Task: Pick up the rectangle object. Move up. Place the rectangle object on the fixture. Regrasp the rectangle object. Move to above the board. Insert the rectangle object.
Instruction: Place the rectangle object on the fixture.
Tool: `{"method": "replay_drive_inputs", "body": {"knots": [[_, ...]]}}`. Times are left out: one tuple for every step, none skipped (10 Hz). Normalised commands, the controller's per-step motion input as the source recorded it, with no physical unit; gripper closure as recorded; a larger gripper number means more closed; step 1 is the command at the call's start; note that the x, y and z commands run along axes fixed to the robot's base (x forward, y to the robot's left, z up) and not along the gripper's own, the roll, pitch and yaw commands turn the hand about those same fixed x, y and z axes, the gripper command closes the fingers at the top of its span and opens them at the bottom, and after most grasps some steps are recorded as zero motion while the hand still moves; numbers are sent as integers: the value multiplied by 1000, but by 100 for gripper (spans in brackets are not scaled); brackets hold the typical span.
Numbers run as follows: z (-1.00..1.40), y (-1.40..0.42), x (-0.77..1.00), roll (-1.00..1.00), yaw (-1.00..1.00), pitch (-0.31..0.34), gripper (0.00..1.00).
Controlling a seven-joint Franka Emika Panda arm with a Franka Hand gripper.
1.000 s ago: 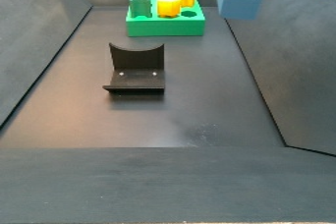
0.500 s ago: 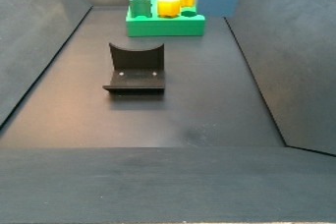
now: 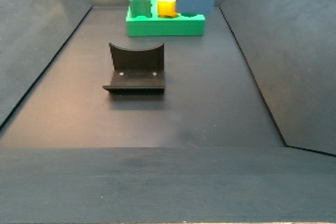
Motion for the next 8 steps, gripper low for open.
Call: {"method": "replay_drive_inputs", "body": {"knots": [[-203, -67, 1000, -1000, -58, -2, 100], [-183, -42, 1000, -1000, -65, -2, 100], [-132, -20, 1000, -1000, -66, 9, 100], [-110, -9, 1000, -1000, -68, 18, 100], [-75, 11, 1000, -1000, -71, 45, 100], [-66, 24, 1000, -1000, -74, 56, 100], [-58, 37, 1000, -1000, -83, 64, 100], [-39, 45, 941, -1000, -94, 76, 100]]}}
